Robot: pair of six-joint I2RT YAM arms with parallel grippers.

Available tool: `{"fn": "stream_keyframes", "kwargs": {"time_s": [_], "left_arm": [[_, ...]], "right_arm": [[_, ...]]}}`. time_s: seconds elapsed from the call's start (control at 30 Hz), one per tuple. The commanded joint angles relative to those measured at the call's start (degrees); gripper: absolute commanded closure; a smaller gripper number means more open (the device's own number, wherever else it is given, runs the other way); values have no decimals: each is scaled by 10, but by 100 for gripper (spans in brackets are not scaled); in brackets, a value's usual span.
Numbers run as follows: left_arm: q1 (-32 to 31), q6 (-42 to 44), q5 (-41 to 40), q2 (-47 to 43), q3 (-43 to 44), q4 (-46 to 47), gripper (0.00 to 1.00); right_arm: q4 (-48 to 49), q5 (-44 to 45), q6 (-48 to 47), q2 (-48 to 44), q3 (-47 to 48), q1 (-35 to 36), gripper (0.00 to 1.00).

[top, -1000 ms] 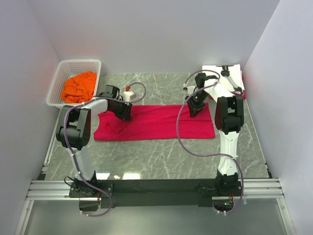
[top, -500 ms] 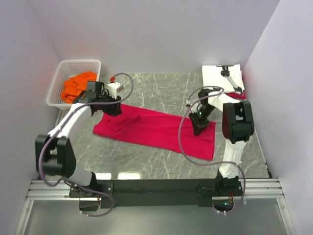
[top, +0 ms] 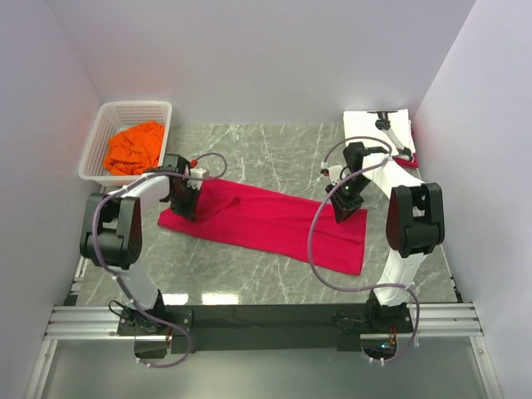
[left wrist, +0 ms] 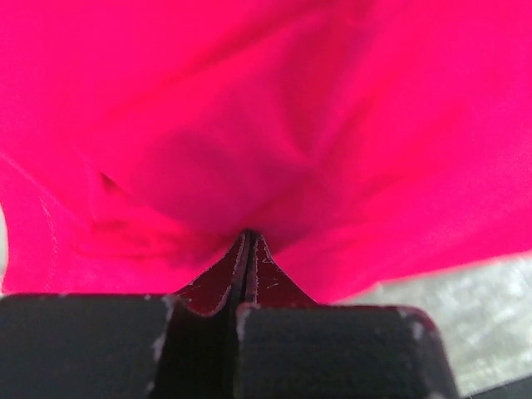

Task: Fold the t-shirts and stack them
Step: Fold the tshirt

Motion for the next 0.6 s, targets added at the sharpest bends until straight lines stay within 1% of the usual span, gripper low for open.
{"fn": "stream_keyframes", "kwargs": {"time_s": [0.0, 0.07, 0.1, 0.13, 0.17, 0.2, 0.23, 0.27, 0.3, 0.33, 0.4, 0.43, 0.5, 0.57], "left_arm": [[-5, -11, -55, 48, 51, 26, 99], [-5, -2, -55, 88, 94, 26, 99], [-5, 2, -57, 129, 113, 26, 99], [-5, 4, -59, 149, 152, 26, 99], [-6, 17, -56, 168, 173, 25, 99], [-7, 20, -58, 204, 197, 26, 99], [-8, 26, -56, 225, 254, 21, 99], [-11, 44, -37, 246, 288, 6, 99], [-13, 51, -31, 286, 324, 3, 99], [-14, 54, -29, 306, 396, 1, 98], [-18, 65, 3, 354, 471, -5, 92], [-18, 62, 4, 364, 532, -1, 91], [-15, 45, 26, 372, 588, 16, 84], [-10, 20, 30, 355, 586, 47, 78]], "right_arm": [[11, 22, -11, 5, 18, -6, 67], [10, 23, -13, 4, 20, -5, 66], [8, 25, -16, 4, 21, -5, 66], [8, 29, -17, 4, 22, -5, 66], [7, 34, -20, 3, 20, -6, 66], [4, 37, -27, 2, 16, -6, 66], [7, 41, -27, -1, 14, -6, 66], [7, 44, -29, -1, 12, -6, 66], [4, 41, -35, -2, 11, -6, 66], [4, 38, -34, 2, 11, -5, 66], [4, 22, -31, 11, 16, -3, 66], [5, 17, -29, 20, 18, 0, 67], [15, 10, -23, 29, 18, 8, 67], [23, 8, -20, 40, 13, 17, 67]]}}
